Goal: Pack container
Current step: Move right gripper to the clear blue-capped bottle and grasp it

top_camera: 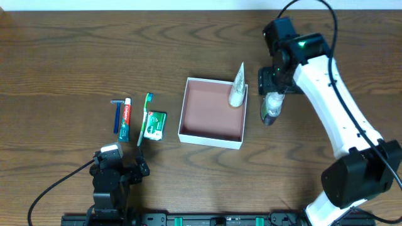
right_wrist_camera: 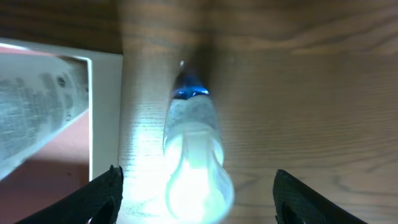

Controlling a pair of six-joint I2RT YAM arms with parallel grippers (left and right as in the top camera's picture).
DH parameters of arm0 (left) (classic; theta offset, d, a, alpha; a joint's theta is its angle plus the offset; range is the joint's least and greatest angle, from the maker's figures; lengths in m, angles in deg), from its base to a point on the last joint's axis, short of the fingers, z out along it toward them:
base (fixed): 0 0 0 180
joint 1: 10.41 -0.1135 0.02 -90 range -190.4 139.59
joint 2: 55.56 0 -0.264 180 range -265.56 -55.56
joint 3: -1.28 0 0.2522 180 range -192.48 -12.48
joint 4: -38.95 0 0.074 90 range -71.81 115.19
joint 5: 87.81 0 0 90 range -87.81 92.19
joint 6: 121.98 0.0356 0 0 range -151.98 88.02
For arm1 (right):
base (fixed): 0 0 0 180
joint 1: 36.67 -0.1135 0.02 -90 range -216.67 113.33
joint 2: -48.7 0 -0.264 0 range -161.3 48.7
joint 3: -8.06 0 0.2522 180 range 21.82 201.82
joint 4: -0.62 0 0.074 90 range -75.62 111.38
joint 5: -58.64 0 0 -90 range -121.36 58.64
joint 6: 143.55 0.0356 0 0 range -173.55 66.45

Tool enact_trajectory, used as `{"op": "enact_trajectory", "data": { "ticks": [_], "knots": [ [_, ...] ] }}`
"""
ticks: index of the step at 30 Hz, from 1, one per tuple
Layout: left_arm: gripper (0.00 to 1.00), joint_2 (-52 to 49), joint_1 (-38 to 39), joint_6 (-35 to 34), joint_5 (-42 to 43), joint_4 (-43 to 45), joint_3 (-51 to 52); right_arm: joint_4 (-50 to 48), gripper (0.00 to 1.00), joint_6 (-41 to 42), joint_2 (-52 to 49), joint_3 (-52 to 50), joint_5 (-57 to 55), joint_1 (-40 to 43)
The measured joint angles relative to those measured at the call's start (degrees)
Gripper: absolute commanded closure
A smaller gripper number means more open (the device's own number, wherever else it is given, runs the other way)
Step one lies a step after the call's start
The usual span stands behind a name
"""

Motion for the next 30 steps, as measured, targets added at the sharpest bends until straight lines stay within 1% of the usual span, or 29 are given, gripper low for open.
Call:
{"op": "enact_trajectory", "data": {
  "ticks": [1,9,16,18,19,20,22,23,26,30],
  "knots": [
    [0.02,0.00,0.00,0.00,0.00,0.02,0.00,-0.79,0.25,0.00,0.02,-0.94,0.09,0.02],
    [0.02,0.00,0.00,0.00,0.00,0.00,0.00,-6.67,0.37,-0.42,0.07,-9.25,0.72,1.05],
    [0.02,0.00,0.00,0.00,0.00,0.00,0.00,-9.49,0.56,-0.26,0.07,-11.52,1.40,1.75],
    [0.02,-0.02,0.00,0.00,0.00,0.02,0.00,-9.75,0.67,-0.35,0.09,-11.52,1.46,1.75],
    [0.02,0.00,0.00,0.00,0.00,0.02,0.00,-9.79,0.69,-0.44,0.17,-11.52,1.49,1.75],
    [0.02,-0.02,0.00,0.00,0.00,0.02,0.00,-9.75,0.68,-0.42,0.42,-11.52,1.49,1.75],
    [0.02,0.00,0.00,0.00,0.00,0.02,0.00,-9.27,0.62,-0.46,0.87,-11.52,1.57,1.75],
    [0.02,0.00,0.00,0.00,0.00,0.02,0.00,-8.90,0.61,-0.42,1.27,-11.50,1.57,1.75],
    [0.02,0.00,0.00,0.00,0.00,0.02,0.00,-6.97,0.62,-0.81,4.13,-11.19,1.62,1.70],
    [0.02,0.00,0.00,0.00,0.00,0.02,0.00,-4.07,0.66,-0.85,11.93,-9.29,1.53,0.92]
  ]
}}
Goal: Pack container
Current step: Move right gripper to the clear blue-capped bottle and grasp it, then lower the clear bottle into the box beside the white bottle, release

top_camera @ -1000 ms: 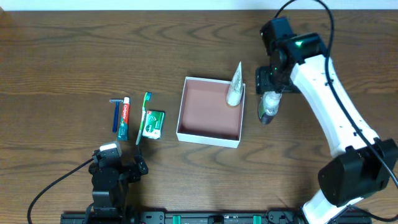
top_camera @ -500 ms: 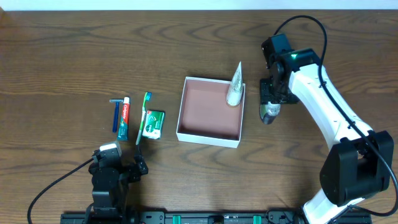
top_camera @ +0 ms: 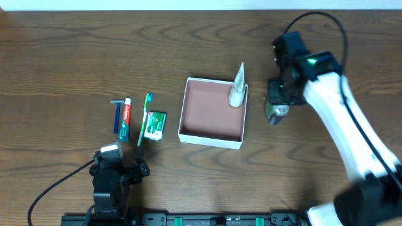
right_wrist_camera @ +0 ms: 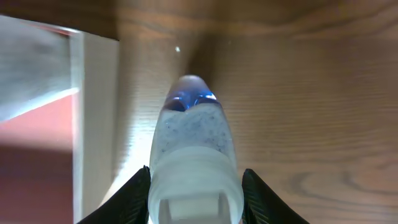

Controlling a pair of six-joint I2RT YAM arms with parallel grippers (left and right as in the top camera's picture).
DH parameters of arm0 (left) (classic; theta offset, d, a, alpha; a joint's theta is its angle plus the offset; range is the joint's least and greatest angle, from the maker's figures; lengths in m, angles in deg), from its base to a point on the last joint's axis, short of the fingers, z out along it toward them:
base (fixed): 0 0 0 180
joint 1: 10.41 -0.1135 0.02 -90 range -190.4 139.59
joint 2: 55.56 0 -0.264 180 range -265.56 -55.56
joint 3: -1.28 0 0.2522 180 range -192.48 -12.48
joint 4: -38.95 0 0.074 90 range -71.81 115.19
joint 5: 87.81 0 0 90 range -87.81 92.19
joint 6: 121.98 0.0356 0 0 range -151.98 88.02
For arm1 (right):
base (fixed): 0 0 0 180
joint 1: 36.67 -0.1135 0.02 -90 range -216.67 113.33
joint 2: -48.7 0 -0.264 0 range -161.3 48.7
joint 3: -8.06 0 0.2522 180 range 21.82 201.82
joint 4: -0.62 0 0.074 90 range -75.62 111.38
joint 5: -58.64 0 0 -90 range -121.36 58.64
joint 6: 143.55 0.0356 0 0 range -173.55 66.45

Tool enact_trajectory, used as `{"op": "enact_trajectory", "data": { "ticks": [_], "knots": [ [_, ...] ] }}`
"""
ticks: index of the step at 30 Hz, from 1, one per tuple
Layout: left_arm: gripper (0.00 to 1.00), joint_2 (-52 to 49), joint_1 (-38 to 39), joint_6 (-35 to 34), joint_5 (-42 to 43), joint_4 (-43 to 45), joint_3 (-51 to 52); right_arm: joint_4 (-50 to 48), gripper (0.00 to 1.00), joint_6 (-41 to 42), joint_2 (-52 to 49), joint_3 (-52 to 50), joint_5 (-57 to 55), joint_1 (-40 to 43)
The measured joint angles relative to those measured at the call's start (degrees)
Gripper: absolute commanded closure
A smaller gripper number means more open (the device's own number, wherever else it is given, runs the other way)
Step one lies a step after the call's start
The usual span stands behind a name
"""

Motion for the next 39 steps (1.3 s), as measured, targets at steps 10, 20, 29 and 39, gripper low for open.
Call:
{"op": "enact_trajectory", "data": {
  "ticks": [10,20,29,39],
  "knots": [
    [0.02,0.00,0.00,0.00,0.00,0.00,0.00,4.96,0.66,5.44,16.85,2.91,0.87,-12.15],
    [0.02,0.00,0.00,0.00,0.00,0.00,0.00,-3.26,0.71,15.13,7.54,2.91,2.05,-21.59],
    [0.02,0.00,0.00,0.00,0.00,0.00,0.00,-6.54,0.66,18.97,-6.84,2.91,-1.31,-21.62],
    [0.02,0.00,0.00,0.00,0.00,0.00,0.00,-6.49,0.39,20.26,-13.16,2.86,-3.04,-21.62]
  ]
}}
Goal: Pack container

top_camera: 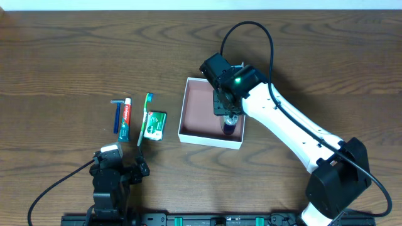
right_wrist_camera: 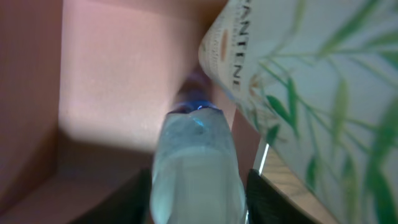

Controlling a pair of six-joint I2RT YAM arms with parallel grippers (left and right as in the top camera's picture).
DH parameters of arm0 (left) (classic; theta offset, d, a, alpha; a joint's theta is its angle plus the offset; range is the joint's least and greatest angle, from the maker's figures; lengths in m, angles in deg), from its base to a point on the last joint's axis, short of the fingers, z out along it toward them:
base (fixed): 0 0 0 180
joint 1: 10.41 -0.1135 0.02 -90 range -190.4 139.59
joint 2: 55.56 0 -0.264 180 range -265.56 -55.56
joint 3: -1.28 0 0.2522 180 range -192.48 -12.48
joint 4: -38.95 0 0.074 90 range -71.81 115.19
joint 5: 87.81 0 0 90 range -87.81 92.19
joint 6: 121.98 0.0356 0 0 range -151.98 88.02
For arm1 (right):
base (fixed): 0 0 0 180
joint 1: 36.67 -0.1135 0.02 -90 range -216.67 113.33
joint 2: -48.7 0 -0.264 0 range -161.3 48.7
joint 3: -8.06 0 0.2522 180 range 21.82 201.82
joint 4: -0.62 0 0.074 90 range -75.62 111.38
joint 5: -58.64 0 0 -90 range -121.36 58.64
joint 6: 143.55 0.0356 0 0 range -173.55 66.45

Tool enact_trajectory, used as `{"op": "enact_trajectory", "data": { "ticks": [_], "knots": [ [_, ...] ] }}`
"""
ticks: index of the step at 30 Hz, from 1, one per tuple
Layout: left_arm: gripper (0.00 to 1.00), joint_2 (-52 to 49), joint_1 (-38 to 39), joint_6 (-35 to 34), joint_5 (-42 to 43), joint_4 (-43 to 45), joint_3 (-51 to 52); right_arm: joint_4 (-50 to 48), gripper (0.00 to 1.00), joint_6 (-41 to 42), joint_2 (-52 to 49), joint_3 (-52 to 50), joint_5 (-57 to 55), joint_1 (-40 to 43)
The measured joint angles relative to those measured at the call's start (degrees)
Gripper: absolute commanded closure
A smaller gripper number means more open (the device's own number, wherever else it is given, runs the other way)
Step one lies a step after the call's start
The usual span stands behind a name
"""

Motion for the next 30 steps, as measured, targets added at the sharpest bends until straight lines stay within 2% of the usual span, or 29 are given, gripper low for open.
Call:
{"op": "enact_trajectory", "data": {
  "ticks": [8,14,16,21,27,30],
  "knots": [
    [0.02,0.00,0.00,0.00,0.00,0.00,0.00,0.07,0.29,-0.35,2.14,-0.09,-0.96,0.00],
    [0.02,0.00,0.00,0.00,0.00,0.00,0.00,2.51,0.15,-1.55,16.37,-0.09,-5.05,2.34],
    [0.02,0.00,0.00,0.00,0.00,-0.02,0.00,3.78,0.09,-2.03,22.51,-0.02,-7.50,5.55],
    [0.02,0.00,0.00,0.02,-0.02,-0.13,0.00,4.57,0.04,-3.63,33.46,0.26,-11.41,20.06],
    [0.02,0.00,0.00,0.02,-0.04,-0.15,0.00,4.52,0.01,-7.19,35.91,0.26,-9.03,35.91],
    [0.02,0.00,0.00,0.00,-0.02,0.44,0.00,4.74,0.01,-8.13,35.32,0.26,-8.13,39.52]
  ]
}}
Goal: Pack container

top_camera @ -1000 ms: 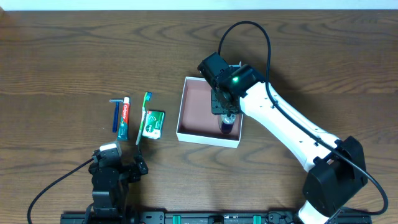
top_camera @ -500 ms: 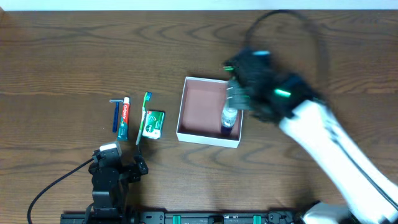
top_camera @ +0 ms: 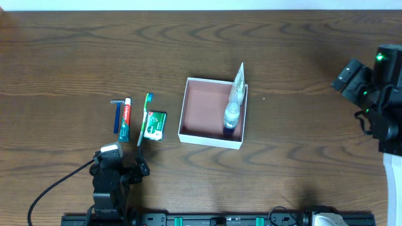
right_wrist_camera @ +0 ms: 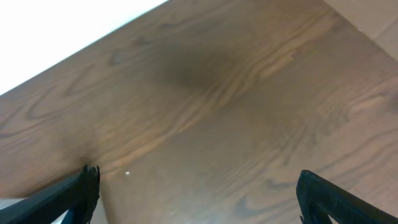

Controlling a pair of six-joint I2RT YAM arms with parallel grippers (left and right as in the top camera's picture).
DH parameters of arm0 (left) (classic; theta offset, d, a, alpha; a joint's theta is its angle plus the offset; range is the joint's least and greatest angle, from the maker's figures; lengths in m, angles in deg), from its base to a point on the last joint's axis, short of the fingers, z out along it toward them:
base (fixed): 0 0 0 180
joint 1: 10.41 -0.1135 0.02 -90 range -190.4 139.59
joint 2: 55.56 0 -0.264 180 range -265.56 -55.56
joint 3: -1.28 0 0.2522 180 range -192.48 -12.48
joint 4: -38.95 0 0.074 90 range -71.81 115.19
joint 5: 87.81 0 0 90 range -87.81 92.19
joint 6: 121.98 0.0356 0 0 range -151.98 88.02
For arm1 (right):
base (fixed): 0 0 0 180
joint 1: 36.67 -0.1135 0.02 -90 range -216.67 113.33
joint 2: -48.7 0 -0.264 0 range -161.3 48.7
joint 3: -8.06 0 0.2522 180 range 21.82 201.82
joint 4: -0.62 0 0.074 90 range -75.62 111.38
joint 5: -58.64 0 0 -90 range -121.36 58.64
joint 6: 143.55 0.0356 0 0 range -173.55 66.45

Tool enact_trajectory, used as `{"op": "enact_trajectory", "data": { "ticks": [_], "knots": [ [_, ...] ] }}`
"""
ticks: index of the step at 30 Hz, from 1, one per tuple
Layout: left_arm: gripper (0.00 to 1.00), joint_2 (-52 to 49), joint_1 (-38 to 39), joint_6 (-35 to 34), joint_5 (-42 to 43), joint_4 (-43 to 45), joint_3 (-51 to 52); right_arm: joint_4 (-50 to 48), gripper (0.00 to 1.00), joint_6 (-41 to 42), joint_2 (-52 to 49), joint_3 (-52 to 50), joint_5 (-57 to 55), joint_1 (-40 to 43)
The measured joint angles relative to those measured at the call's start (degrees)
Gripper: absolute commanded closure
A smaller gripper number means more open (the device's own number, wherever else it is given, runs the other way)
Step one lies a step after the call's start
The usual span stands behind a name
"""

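Observation:
The white box (top_camera: 211, 139) with a pink floor sits mid-table. A small clear bottle with a dark blue end (top_camera: 231, 119) lies inside along its right wall. A white tube (top_camera: 237, 83) leans on the box's back right corner. My right gripper (right_wrist_camera: 199, 205) is open, its fingers (right_wrist_camera: 76, 194) spread wide over bare wood; in the overhead view the right arm (top_camera: 375, 94) is at the table's far right edge, well away from the box. The left arm (top_camera: 112, 179) rests at the front edge, and its jaws cannot be made out.
Left of the box lie a blue razor (top_camera: 117, 116), a toothpaste tube (top_camera: 126, 119), a green toothbrush (top_camera: 145, 119) and a small green packet (top_camera: 154, 125), all side by side. A black cable (top_camera: 56, 188) runs from the left arm.
My right gripper was shut on the small bottle inside the box beside the tube. It has let go; the bottle lies in the box and the arm is now at the far right edge.
The bottle lay on the table right of the box with my open right gripper around it. Then the gripper was shut on it there. Later it held the bottle down in the box's right side. Now the bottle rests in the box and the gripper is away, open.

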Motion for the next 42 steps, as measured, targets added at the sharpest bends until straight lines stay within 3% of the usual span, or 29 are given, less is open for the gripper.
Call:
{"op": "enact_trajectory", "data": {
  "ticks": [8,12,16,27,37,42],
  "knots": [
    [0.02,-0.02,0.00,-0.20,0.00,5.75,0.00,-0.02,0.01,-0.50,-1.36,0.00,1.25,1.42],
    [0.02,-3.69,0.00,-0.96,-0.70,2.54,-3.37,0.15,0.01,-0.50,-1.36,0.00,1.46,1.42],
    [0.02,-17.86,-0.33,-2.34,-3.26,-2.38,-14.45,0.17,0.01,-0.48,-1.36,-0.07,1.66,1.42],
    [0.02,-69.72,-7.41,-1.38,-4.72,-9.90,-53.11,0.22,0.01,-0.48,-1.40,-0.11,1.90,1.42],
    [0.01,-93.02,-10.84,4.63,-4.57,-7.76,-57.35,0.17,0.01,-0.48,-1.40,-0.11,1.90,1.42],
    [0.12,-98.73,-12.37,8.07,-1.62,-7.34,-57.35,0.17,0.01,-0.48,-1.40,-0.11,1.90,1.42]
  ]
}}
